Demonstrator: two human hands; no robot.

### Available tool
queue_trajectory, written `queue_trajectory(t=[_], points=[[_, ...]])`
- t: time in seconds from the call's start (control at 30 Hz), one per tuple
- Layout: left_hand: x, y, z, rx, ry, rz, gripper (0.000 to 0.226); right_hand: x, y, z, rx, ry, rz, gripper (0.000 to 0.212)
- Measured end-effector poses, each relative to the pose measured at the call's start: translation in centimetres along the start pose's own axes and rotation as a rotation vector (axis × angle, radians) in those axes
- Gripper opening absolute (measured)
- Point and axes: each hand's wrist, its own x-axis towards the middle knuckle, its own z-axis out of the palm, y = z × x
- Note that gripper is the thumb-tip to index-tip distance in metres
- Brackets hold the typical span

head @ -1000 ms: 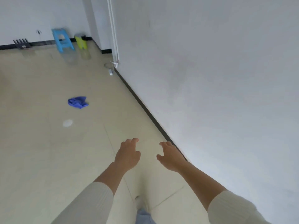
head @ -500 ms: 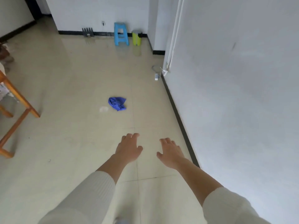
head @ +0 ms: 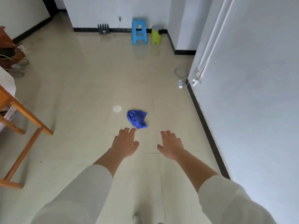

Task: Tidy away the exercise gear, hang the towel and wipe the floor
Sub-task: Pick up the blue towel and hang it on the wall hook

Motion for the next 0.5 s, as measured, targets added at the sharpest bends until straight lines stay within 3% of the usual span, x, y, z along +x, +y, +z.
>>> queue_trajectory(t=[0.27,0.5], points=[[18.2,-5.7,-3.2,-0.078,-0.001,-0.013,0.056,20.0,-3.7,-3.6,0.008,-0.01,-0.031,0.058],[41.2,-11.5,-3.2,0.015,-0.113,-0.026,0.053,43.0,-3.3,-4.1,-0.003,-0.104,-0.03,0.058]])
